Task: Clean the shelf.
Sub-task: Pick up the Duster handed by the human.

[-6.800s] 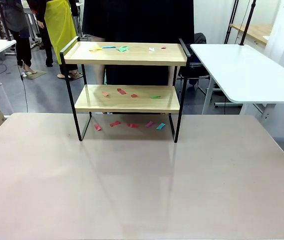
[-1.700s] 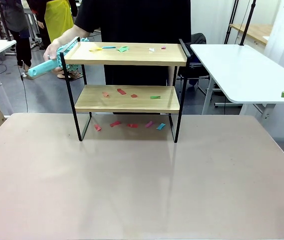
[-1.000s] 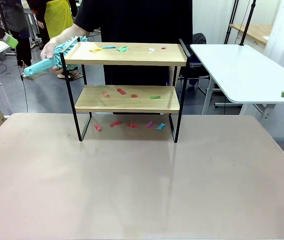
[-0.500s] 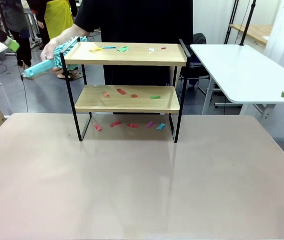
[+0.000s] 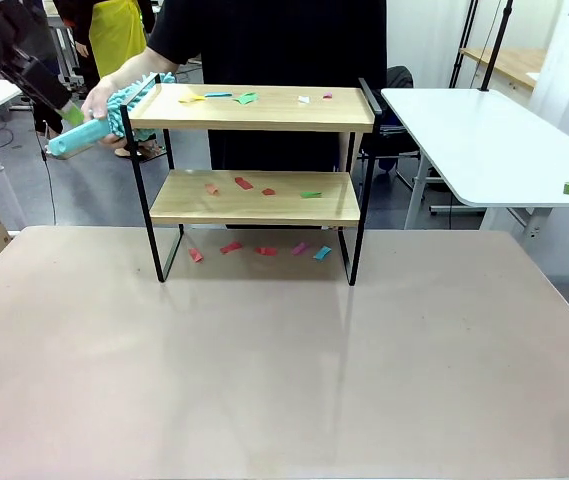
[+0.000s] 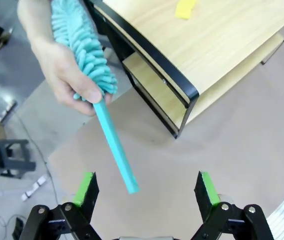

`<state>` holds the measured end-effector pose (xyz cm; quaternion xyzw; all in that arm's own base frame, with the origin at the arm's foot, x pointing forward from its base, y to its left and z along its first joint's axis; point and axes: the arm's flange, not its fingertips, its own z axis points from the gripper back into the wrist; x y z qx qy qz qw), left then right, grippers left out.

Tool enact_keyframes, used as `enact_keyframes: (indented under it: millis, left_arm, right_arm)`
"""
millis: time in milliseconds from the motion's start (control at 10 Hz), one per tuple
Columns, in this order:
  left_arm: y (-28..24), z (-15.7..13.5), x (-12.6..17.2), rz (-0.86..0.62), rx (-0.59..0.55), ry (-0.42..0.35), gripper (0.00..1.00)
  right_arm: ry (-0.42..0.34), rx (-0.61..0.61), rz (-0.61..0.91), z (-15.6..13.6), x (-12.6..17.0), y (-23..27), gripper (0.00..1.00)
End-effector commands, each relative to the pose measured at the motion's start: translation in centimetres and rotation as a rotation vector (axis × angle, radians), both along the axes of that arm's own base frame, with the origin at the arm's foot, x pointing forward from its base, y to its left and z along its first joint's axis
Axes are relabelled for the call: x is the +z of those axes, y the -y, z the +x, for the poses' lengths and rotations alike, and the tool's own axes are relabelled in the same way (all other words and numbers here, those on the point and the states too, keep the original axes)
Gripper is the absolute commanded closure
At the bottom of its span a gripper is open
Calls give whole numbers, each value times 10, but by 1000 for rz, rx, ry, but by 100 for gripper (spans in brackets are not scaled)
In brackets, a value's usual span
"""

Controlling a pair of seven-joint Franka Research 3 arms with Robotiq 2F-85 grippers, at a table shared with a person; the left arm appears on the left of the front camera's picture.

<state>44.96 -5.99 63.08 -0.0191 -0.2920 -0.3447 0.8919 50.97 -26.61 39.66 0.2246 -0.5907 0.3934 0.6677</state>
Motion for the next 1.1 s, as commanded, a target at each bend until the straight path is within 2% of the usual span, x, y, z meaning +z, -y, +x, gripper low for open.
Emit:
enact_keyframes:
  millis: [0, 200, 600, 900, 1000]
  left_arm:
    - [7, 3, -11, 42, 76, -1, 0]
    - [10, 15, -22, 63, 137, -2, 0]
    - [11, 32, -45, 69, 176, -8, 0]
    - [8, 36, -51, 53, 194, -2, 0]
    - [7, 38, -53, 56, 199, -19, 57]
  right_arm:
    - [-9, -13, -3, 1, 8, -6, 0]
    - [-9, -13, -3, 1, 8, -6, 0]
    - [-9, -13, -3, 1, 8, -6, 0]
    - [-9, -13, -3, 1, 8, -6, 0]
    - [-9, -13, -3, 1, 8, -6, 0]
